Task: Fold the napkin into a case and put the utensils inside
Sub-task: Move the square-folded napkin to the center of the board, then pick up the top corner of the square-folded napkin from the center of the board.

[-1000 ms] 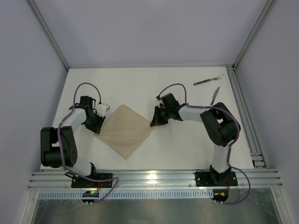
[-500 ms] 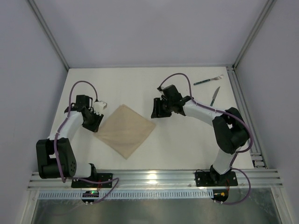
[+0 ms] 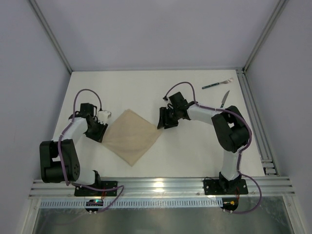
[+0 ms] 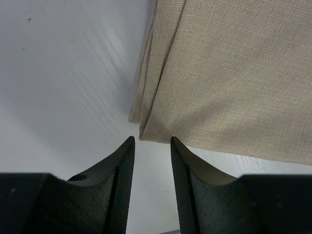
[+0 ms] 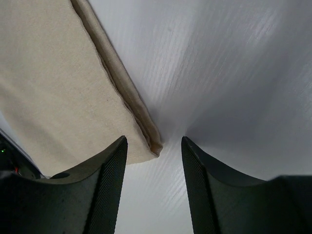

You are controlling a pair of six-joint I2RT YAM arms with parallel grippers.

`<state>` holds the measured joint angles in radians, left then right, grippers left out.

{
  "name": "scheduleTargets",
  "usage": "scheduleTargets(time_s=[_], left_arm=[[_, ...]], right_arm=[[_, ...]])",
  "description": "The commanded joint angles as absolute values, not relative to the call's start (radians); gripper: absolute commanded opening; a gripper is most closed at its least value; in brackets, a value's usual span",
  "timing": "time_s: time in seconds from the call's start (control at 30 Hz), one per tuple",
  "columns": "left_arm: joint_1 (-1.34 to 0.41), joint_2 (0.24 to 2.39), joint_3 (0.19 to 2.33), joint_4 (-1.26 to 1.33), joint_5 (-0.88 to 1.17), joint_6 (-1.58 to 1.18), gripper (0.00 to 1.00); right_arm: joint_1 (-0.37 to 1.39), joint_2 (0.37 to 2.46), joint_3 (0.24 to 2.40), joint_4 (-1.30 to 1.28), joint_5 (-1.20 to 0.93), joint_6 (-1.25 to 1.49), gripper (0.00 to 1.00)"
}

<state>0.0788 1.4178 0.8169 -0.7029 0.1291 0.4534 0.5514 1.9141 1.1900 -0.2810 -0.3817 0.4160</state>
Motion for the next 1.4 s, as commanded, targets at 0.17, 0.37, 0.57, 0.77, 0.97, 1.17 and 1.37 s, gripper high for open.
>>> scheduleTargets(time_s=[0.17,0.37,0.57,0.77,0.97,1.17,1.37], left_arm=[[0.083,1.425,0.804,-0.653,0.121,0.453,0.38],[0.092,1.393,0.828,-0.687,0.136,0.453,0.38],[0.097,1.374,0.883,-0.733,0.19,0.445,0.38],[0.092,1.414,0.96,-0.759,0.261,0.431,0.38],[0.011,1.454,1.014,-0.761,0.27,0.425,0.38],[-0.067,1.476,1.032,-0.758,0.298,0.429,0.42],[-0.112,1.511,1.026,-0.732,0.302,0.433,0.52]], right_arm=[[0.552,1.947,1.12,-0.196,-0.469,0.452,0.36],[0.554,1.948,1.109,-0.187,-0.476,0.459,0.16],[0.517,1.905,1.065,-0.148,-0.408,0.506,0.04],[0.407,1.76,0.881,-0.092,-0.348,0.531,0.04],[0.393,1.622,0.724,-0.141,-0.308,0.514,0.04],[0.394,1.484,0.687,-0.271,-0.333,0.473,0.29],[0.393,1.531,0.978,-0.399,-0.301,0.355,0.53]])
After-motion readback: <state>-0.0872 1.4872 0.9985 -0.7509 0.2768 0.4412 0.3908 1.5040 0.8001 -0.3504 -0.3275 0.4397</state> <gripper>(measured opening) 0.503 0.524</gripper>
